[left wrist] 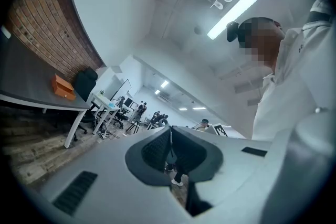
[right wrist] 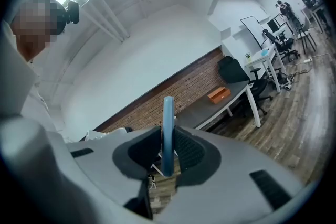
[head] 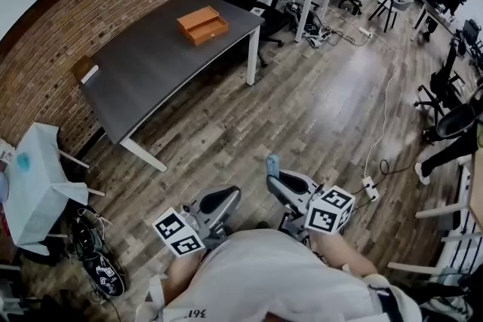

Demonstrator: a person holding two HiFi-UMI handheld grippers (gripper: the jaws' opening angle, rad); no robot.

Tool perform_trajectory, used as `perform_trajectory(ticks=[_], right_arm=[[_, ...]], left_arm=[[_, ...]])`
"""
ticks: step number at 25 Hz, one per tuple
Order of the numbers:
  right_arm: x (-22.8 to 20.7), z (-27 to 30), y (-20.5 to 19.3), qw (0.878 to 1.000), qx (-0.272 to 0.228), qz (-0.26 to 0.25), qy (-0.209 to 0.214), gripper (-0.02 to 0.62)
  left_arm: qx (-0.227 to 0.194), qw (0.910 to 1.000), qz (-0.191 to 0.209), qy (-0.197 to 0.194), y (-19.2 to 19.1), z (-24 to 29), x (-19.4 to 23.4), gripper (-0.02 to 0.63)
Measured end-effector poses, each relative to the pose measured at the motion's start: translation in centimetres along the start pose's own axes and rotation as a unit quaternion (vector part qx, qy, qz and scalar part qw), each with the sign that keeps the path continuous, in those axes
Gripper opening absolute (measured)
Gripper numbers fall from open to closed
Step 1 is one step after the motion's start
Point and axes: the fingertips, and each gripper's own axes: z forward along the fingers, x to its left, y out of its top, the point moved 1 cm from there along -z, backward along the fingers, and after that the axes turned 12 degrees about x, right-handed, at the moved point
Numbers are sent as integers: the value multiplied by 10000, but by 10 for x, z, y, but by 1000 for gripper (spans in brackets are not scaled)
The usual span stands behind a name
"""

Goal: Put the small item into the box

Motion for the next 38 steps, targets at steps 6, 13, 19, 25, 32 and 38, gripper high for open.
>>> perform_trajectory(ticks=[6, 13, 19, 25, 32, 38], right_arm=[[4, 5, 1, 10000, 26, -8, -4, 89], [10, 15, -5, 9999, 80, 42, -77, 89], [21, 31, -9, 9998, 140, 91, -133, 89], [35, 54, -14, 9997, 172, 105, -135, 89], [39, 81, -23, 9996, 151, 182, -150, 89], [26, 96, -13, 9996, 221, 118, -149, 89]], left_arm=[[0, 10000, -32, -33, 1, -4, 2, 18], [31, 9999, -72, -91, -1, -16, 6, 18], [32, 9998, -138, -122, 0, -35, 13, 18], [71, 9997, -186, -105, 0, -61, 23, 18], [126, 9996, -254, -51, -5, -86, 43, 17], [120, 9994, -314, 15, 0, -81, 63, 18]])
